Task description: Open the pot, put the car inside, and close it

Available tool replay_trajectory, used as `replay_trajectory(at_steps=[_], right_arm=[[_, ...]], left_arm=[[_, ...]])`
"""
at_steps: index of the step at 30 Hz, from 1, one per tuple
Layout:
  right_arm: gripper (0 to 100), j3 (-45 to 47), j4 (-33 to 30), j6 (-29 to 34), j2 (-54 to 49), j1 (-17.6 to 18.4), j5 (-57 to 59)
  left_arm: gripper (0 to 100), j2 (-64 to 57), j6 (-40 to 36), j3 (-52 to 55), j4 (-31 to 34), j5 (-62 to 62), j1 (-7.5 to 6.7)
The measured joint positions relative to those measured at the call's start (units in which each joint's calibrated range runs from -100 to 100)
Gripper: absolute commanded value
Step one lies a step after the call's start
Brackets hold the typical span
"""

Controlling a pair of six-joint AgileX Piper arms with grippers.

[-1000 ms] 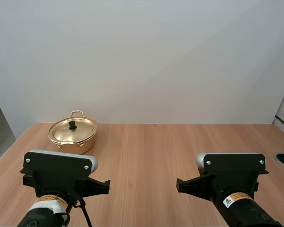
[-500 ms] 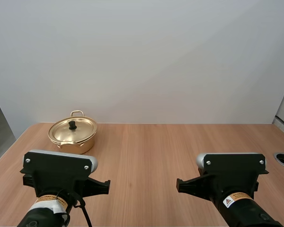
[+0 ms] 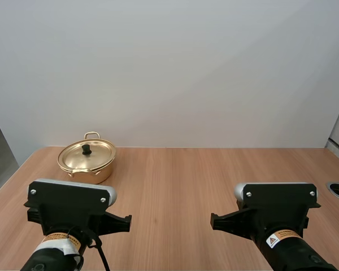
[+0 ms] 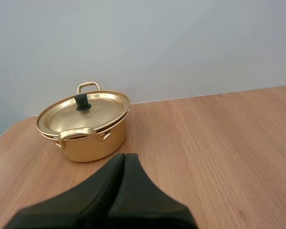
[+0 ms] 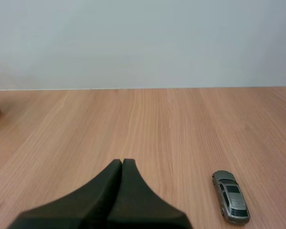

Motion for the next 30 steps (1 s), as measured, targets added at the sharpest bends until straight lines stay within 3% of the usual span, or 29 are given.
replay_trajectory(at_steps=[21,30], right_arm=[[0,0.0,0.6,0.0,0.0,0.0,0.0],[0,0.0,0.0,0.0,0.0,1.8,0.0]], left_arm=[[0,0.0,0.3,0.0,0.2,-4.6,0.0],[0,0.0,0.6,0.0,7.7,-4.1,0.0]])
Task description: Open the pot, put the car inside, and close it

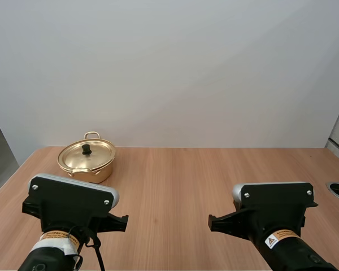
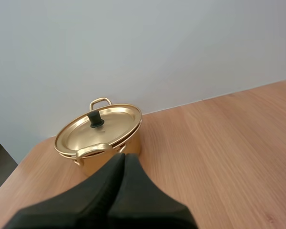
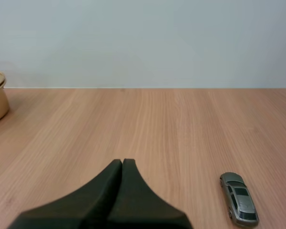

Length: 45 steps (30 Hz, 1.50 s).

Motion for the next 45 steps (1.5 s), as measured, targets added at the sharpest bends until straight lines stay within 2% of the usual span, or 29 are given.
replay_trajectory(at_steps=[8,13,18,23,27,31,35,42,43,45], right_arm=[[0,0.0,-1.2,0.0,0.0,0.6,-0.3],[0,0.0,-5.7,-0.4,0.0,0.6,-2.1],[0,0.0,-13.2,-1.2,0.0,0.6,-12.0],[0,0.0,-21.4,-6.7,0.0,0.6,-25.2],[0,-0.5,-28.6,-11.2,0.0,0.6,-35.3],[0,-5.6,-33.1,-10.9,0.0,0.6,-41.2],[0,-13.0,-32.8,-10.4,2.2,0.6,-39.1],[0,-20.9,-27.4,-8.3,9.7,0.6,-29.7],[0,-23.4,-25.5,-6.6,11.7,0.6,-26.4],[0,-31.8,-18.2,-0.4,20.0,0.6,-14.9]], left_arm=[[0,0.0,0.4,0.0,1.4,0.4,0.0],[0,0.0,1.7,-2.0,8.8,-3.0,0.0],[0,0.0,1.7,-6.3,14.7,-15.1,0.0],[0,0.0,0.0,-14.8,13.7,-20.2,0.0],[0,3.8,-5.7,-22.8,10.7,-15.6,0.0],[0,11.6,-11.5,-30.8,10.7,-4.7,0.0],[0,19.5,-14.3,-39.2,11.6,5.2,0.0],[0,26.7,-13.7,-46.7,14.3,16.2,0.0],[0,33.4,-13.7,-53.9,14.4,25.5,0.0],[0,38.6,-13.4,-59.3,14.8,32.6,0.0]])
